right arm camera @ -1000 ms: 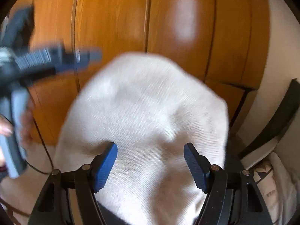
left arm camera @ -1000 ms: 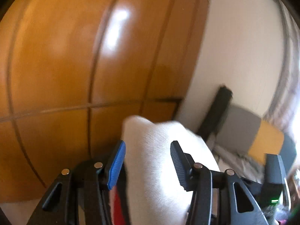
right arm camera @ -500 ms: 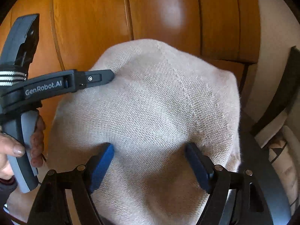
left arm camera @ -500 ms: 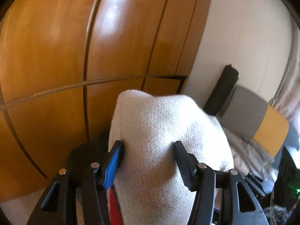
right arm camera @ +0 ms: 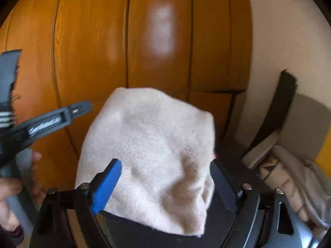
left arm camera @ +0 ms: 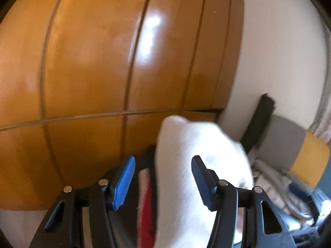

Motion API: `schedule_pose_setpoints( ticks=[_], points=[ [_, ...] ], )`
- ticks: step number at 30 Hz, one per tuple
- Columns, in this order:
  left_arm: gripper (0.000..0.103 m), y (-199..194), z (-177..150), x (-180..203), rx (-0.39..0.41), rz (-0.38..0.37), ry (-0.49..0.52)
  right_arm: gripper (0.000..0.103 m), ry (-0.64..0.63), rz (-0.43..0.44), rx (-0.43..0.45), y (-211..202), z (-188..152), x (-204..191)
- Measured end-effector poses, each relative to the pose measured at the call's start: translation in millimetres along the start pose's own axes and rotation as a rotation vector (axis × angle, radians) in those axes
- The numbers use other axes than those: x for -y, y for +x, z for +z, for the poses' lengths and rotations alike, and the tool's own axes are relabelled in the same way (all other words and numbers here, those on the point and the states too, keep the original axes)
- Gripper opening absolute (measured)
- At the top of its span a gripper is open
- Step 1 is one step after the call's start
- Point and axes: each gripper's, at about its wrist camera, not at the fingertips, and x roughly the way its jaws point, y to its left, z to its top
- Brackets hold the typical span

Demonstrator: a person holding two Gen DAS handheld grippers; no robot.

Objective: Fold clothes
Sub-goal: 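Carry the sweater with both grippers and lower it onto the dark chair seat, then open both grippers and withdraw from the placed sweater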

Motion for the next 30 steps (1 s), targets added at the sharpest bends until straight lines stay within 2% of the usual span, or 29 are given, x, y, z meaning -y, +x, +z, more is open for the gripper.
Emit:
schedule_pose_setpoints(
  ticks=[3,5,8,11,13,15,17,20,24,27,30],
  points=[
    [0.058,-26,-23,-3,-0.010,0.119,0.028,0.103,-0.001,-0.082,0.019,7,-2,-7],
    [0.058,-39,-38,-5,-0.034,0.158,0.021,0.103,0.026,-0.096,0.024,-9,-1,-7],
    [0.058,-59,-58,-6,-0.041,0.125,-0.006,0.103,0.060,-0.077,0.007,-18,-9,-12],
    [0.056,-69,-68,12,-0.018,0.092,0.079,0.103,0.054,-0.068,-0.029,-24,-19,-15],
    [0.055,-75,-69,22,-0.006,0.035,0.130,0.103,0.064,-0.068,-0.053,-28,-24,-14],
    [0.054,-76,-65,22,-0.013,-0.004,0.107,0.103,0.079,-0.072,-0.062,-34,-28,-10],
    [0.054,-75,-56,20,-0.030,-0.002,0.094,0.103,0.069,-0.088,-0.048,-38,-29,-7],
    [0.054,-81,-38,19,0.034,0.105,0.117,0.103,0.032,-0.122,0.013,-46,-16,-9],
    [0.056,-89,-15,12,0.134,0.171,0.086,0.103,0.028,-0.141,0.093,-54,0,-13],
    [0.056,-71,-6,15,0.111,0.217,0.106,0.103,0.018,-0.144,0.091,-39,11,-22],
    [0.056,-52,-2,15,0.087,0.225,0.093,0.103,0.036,-0.145,0.077,-22,17,-22]
  ],
)
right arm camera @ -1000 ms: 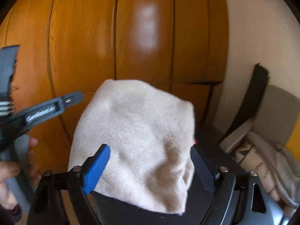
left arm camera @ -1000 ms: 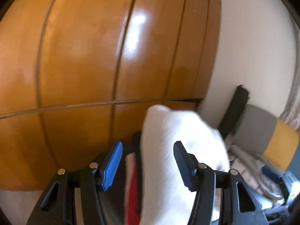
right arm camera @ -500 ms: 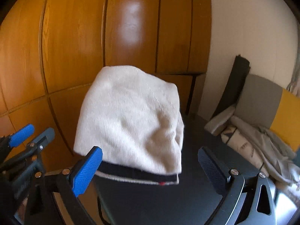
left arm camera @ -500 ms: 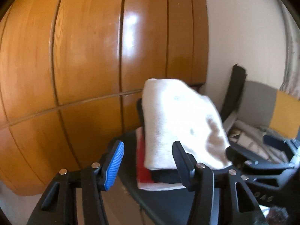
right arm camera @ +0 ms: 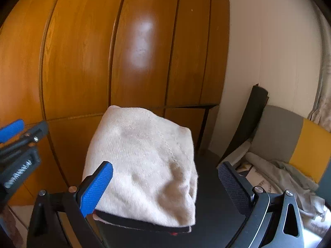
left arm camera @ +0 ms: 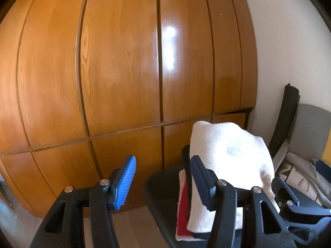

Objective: Fold clothes
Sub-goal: 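Open both grippers and withdraw from the placed sweater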

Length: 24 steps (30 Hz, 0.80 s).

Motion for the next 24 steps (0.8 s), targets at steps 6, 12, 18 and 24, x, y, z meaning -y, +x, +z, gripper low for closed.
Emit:
schedule_pose_setpoints(
  ticks=[6,12,18,24],
  points=[
    [0.056,22,-1,16,-0.015,0.013,0.027,0.103,0.061,0.007,-0.041,43,7,3],
    [0.056,46,-5,21,-0.052,-0.008,0.038,0.103,0.082,0.025,-0.061,67,5,5],
    [0.054,48,-7,25,-0.065,-0.046,0.042,0.103,0.054,0.060,-0.062,75,-2,-2],
    [0.053,47,-6,31,-0.084,-0.088,0.035,0.103,0.025,0.083,-0.066,75,-9,-10]
  ],
)
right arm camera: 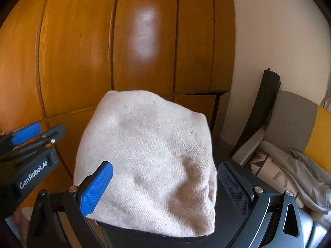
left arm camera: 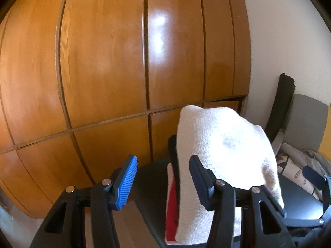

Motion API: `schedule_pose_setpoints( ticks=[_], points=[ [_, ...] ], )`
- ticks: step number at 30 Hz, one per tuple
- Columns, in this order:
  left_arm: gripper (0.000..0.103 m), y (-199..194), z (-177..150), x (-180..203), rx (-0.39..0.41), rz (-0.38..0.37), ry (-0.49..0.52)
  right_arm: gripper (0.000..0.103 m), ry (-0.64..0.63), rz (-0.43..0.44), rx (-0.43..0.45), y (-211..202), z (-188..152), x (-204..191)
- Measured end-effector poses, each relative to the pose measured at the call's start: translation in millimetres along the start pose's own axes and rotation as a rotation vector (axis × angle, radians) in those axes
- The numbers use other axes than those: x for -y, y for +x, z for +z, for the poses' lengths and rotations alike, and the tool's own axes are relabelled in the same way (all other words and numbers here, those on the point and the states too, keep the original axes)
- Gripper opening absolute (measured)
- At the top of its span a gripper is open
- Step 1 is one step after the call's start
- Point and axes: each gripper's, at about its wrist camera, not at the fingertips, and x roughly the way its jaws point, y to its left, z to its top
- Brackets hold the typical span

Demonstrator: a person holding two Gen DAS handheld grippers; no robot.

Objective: Fold clothes
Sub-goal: 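Open both grippers and withdraw from the placed sweater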

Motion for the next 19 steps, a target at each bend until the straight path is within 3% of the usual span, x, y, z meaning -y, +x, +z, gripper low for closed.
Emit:
schedule_pose_setpoints(
  ticks=[10,12,19],
  points=[
    [0.053,-4,-4,11,-0.028,-0.059,-0.004,0.103,0.010,0.002,-0.013,-1,-9,7],
    [0.047,-7,-6,14,-0.021,-0.068,0.007,0.103,0.013,0.002,-0.014,-1,-11,9],
    [0.046,-16,-6,18,0.014,-0.063,0.023,0.103,0.013,0.003,-0.009,-6,-12,11]
  ],
)
